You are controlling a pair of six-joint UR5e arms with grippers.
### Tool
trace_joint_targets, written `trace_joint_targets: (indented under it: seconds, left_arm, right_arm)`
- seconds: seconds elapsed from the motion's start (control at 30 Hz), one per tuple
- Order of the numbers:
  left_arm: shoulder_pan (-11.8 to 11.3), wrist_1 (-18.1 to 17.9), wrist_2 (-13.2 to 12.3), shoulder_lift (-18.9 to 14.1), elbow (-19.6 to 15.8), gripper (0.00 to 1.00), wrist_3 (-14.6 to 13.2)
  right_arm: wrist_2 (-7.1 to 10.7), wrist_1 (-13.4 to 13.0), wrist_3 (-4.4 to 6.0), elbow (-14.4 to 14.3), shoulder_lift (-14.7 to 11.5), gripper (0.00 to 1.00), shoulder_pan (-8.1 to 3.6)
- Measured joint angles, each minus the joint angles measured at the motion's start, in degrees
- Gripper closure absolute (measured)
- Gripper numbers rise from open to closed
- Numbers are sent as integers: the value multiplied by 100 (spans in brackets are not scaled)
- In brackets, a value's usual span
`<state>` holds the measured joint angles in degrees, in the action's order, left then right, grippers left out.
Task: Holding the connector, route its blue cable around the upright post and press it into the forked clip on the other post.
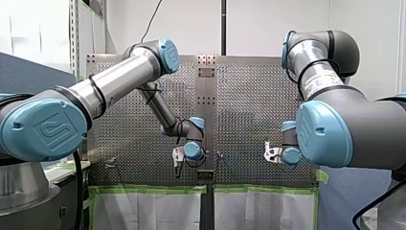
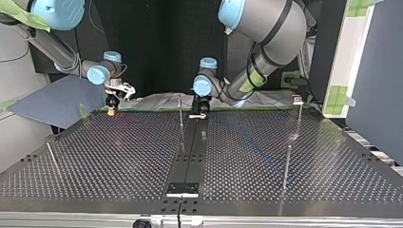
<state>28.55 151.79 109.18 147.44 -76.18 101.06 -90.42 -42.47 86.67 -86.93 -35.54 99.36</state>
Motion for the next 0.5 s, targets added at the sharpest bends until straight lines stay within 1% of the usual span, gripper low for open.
trace_joint_targets:
  seconds: [0.03, 0.07, 0.33, 0.4, 0.5]
  left_arm:
    - [9, 38, -40, -1, 0, 5, -41]
    - [17, 78, -79, -1, 0, 0, -80]
    - [125, 476, -414, -11, -15, 0, -478]
    - [152, 575, -511, -41, -48, 0, -551]
    - [175, 718, -657, -141, -153, 0, -584]
  right_arm:
    - [2, 10, 0, 0, 1, 100, 0]
    - [3, 26, 0, 0, 2, 100, 0]
    - [25, 174, 1, 2, 3, 100, 0]
    - [34, 218, 1, 1, 3, 100, 0]
    - [43, 267, 1, 1, 3, 100, 0]
